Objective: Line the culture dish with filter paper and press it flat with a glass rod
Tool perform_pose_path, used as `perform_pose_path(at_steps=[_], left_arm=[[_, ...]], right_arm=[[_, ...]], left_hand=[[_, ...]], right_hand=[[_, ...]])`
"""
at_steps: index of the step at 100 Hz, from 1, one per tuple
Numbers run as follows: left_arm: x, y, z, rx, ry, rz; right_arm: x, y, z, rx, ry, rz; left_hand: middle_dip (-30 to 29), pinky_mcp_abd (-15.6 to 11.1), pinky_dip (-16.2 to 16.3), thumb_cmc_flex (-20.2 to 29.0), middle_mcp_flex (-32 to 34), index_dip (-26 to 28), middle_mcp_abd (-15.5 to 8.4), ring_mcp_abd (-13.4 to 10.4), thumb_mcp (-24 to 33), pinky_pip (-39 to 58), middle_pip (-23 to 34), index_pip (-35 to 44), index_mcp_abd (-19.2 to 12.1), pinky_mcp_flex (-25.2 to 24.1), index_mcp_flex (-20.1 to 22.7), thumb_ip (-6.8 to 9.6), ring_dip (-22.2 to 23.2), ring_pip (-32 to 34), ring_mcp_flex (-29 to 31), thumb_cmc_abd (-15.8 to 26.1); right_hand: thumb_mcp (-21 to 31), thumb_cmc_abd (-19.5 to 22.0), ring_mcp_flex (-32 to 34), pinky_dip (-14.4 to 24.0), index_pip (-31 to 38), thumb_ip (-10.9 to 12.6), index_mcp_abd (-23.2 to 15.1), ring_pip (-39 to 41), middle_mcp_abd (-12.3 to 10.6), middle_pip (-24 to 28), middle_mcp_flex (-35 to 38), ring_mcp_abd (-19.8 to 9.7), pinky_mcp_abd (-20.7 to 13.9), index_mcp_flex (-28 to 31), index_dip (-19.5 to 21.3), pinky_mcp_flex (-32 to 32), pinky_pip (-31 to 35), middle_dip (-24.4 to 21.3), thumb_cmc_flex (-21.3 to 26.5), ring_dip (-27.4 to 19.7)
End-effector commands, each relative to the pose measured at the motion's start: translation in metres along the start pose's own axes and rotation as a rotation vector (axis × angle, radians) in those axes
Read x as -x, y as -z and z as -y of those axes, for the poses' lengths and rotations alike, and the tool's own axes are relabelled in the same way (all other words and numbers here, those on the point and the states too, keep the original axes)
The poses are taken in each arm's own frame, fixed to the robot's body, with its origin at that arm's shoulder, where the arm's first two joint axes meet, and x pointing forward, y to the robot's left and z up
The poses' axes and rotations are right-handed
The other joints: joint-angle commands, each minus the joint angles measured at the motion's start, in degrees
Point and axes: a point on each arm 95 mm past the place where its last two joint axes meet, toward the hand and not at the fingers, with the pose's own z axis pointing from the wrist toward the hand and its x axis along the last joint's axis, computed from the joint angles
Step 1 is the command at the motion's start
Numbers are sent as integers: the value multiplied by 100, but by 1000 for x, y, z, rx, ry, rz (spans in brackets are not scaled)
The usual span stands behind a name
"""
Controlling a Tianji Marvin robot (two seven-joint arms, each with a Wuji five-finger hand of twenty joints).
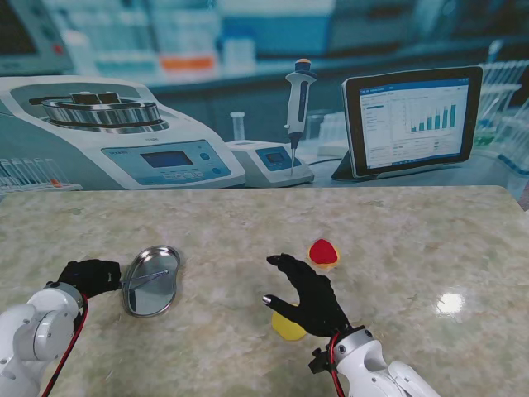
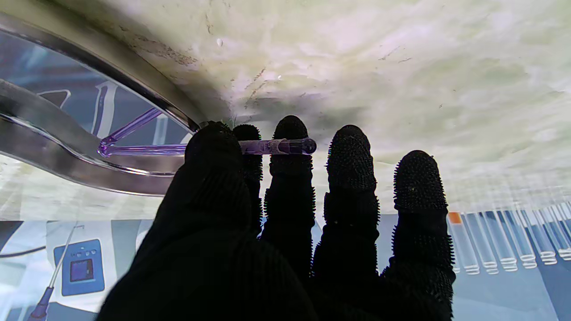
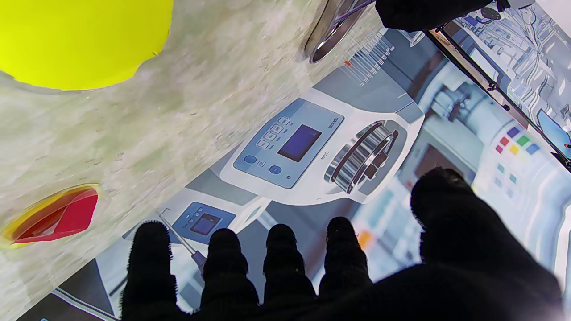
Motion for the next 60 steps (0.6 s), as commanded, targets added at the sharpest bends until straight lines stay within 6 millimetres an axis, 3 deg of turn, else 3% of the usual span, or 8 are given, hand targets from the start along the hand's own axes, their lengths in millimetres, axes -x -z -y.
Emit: perform_pose_path(at_steps=[1,14,30,60], left_arm=[[0,0,0,5,-1,3],[0,1,2,6,-4,5],[0,1,4,-3,1,5],[1,3,11,-56,3,-4]], right_arm=[[0,1,4,-6,-8,7],[0,1,4,-6,-9,8],[0,1,3,-4,-8,8],[0,1,3,-4,-8,8]], left_hand=[[267,277,263,514,246,162,-106,46,55,321,339,514,-203,29,126,226,149,268,147,95],[447,281,349,553,288,211,-177,-24,63,464,712,823,-100,51,85,225,287,565,193,101],[500,300,404,657,328,216,-161,-45,103,547,783,904,-49,79,88,231,329,658,239,71],[546,355,587,727,614,435,-87,-97,269,846,1065,1075,-152,373,267,160,448,1085,568,-152]], right_hand=[[94,56,-42,80,67,131,23,82,-146,21,-133,-171,-152,-234,112,-48,125,68,26,30],[112,48,-42,80,84,130,29,82,-149,23,-135,-175,-151,-237,141,-50,130,70,27,28],[133,47,-42,81,99,127,42,83,-146,23,-137,-175,-154,-242,166,-46,141,70,20,26],[165,37,-41,79,135,121,50,84,-151,27,-135,-178,-152,-247,201,-48,150,71,12,23]])
